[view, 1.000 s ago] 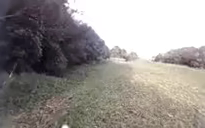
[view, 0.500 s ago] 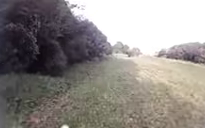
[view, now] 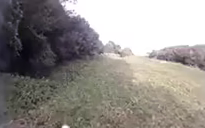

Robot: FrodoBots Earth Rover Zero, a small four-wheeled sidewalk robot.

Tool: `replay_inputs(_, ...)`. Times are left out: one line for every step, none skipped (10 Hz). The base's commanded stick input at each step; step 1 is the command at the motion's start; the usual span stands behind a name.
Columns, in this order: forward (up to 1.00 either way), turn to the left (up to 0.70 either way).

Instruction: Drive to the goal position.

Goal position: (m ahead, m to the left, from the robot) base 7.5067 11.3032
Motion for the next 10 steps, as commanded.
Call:
replay_inputs(0.85, -0.34)
replay_inputs(0.85, -0.34)
replay_inputs(0.85, -0.2)
replay_inputs(0.85, 0.0)
replay_inputs(0.85, 0.0)
replay_inputs(0.85, 0.0)
replay_inputs(0.85, 0.0)
replay_inputs(0.85, 0.0)
replay_inputs(0.85, 0.0)
replay_inputs(0.85, 0.0)
